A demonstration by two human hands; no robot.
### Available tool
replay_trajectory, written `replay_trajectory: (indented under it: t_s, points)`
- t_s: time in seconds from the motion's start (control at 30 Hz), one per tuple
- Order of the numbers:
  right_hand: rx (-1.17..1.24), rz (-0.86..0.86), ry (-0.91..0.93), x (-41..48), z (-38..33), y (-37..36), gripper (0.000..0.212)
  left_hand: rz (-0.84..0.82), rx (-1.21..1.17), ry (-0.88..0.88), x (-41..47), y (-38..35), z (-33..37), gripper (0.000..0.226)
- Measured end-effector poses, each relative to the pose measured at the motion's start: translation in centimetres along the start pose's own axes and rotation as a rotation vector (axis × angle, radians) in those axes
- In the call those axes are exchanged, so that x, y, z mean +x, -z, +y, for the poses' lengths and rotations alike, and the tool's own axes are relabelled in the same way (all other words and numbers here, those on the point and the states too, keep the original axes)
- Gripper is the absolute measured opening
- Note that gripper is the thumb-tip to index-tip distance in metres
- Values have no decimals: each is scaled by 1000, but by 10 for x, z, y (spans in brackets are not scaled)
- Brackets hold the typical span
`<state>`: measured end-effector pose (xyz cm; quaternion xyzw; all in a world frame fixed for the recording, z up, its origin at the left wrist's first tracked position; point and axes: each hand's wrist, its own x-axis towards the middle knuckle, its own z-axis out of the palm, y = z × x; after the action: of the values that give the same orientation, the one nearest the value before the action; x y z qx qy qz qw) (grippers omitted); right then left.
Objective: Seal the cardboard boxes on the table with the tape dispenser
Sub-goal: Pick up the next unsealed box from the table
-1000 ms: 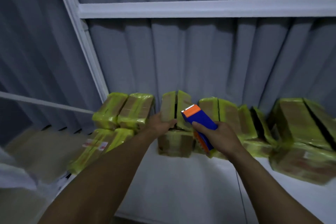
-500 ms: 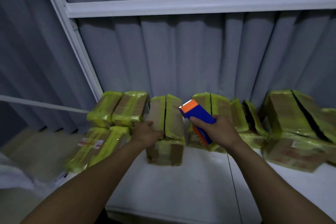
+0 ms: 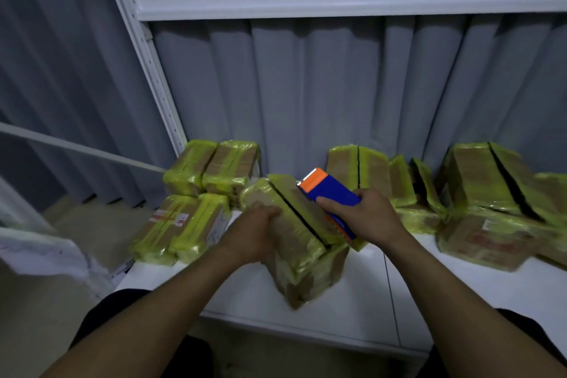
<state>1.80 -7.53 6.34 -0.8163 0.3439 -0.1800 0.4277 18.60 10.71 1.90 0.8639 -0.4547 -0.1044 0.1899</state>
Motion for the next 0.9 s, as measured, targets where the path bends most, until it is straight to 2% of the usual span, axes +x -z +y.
replay_trajectory:
  t_s: [0.07, 0.1, 0.17, 0.27, 0.37, 0.43, 0.53, 0.63, 0.7, 0.83, 0.9]
  points:
    - [6, 3, 7, -1, 1, 2, 58, -87, 156, -115, 16, 3, -14, 103]
    - [16, 3, 8, -1, 1, 3, 56, -132, 243, -125, 23, 2, -18, 118]
    - [50, 2, 1, 0, 1, 7, 51, -185, 276, -165, 33, -2, -20, 126]
    - [106, 9, 0, 1, 1, 10, 49, -221, 222, -175, 35, -10, -12, 113]
    - [121, 16, 6, 3, 4, 12, 47, -84, 358, -199, 31, -19, 8, 80]
    - [143, 0, 3, 3, 5, 14, 46, -7, 432, -292, 24, -34, 23, 60]
    - [114, -17, 12, 4, 11, 15, 47, 32, 269, -402, 13, -55, 39, 53]
    - [99, -40, -38, 9, 19, 15, 49, 152, 138, -451, 17, -46, 38, 51]
    - [91, -82, -88, 12, 23, 15, 48, 162, 118, -375, 24, -36, 24, 69]
    - [-30, -110, -118, 18, 25, 15, 55, -191, 157, -118, 29, -23, -9, 130]
    - [-89, -125, -125, 21, 22, 19, 56, -266, 195, -109, 22, -19, -3, 136]
